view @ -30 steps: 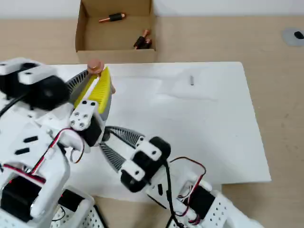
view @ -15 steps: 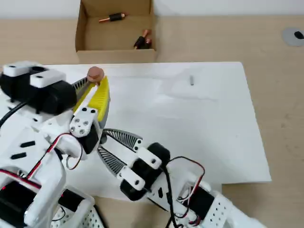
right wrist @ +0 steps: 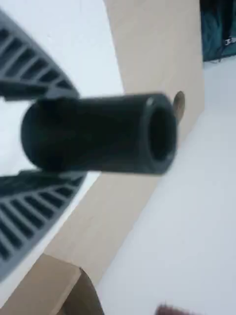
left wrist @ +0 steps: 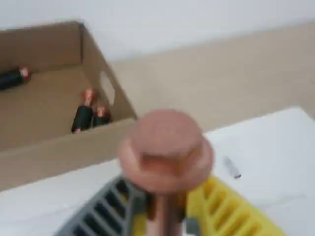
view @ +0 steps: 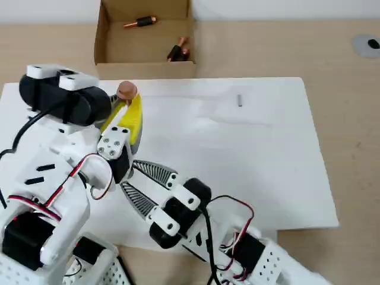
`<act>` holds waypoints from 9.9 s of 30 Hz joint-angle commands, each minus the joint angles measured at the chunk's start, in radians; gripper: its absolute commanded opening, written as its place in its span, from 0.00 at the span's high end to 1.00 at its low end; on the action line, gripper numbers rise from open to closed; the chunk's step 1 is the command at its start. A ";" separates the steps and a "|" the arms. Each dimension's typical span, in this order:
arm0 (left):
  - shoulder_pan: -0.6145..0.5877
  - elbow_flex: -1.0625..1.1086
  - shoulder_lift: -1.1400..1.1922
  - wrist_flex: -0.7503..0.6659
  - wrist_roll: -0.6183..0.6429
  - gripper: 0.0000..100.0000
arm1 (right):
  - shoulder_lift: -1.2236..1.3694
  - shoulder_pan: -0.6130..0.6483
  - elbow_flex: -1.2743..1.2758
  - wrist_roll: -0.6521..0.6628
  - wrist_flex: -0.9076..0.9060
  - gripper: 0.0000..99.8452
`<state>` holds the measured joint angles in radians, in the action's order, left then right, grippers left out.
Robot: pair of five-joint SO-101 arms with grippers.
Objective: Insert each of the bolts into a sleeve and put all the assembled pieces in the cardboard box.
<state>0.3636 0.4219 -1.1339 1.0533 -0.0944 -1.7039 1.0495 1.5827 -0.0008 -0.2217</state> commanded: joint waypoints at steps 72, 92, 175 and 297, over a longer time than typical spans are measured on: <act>0.051 0.301 -0.644 0.209 0.123 0.91 | -0.019 -0.024 0.018 0.009 -0.048 0.99; 0.052 0.190 -0.570 0.334 0.120 0.86 | -0.019 -0.036 0.016 0.009 -0.052 0.99; -0.655 0.390 -0.073 0.399 -0.049 0.82 | 3.065 -0.673 -2.868 0.115 -0.049 0.94; -0.356 0.069 0.745 0.595 -1.416 0.99 | 1.592 -1.000 -2.640 0.109 -1.567 0.79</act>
<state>0.0230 0.4312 -0.3606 1.7177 -1.4753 -0.0806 0.0675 -1.0610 0.1051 -1.7745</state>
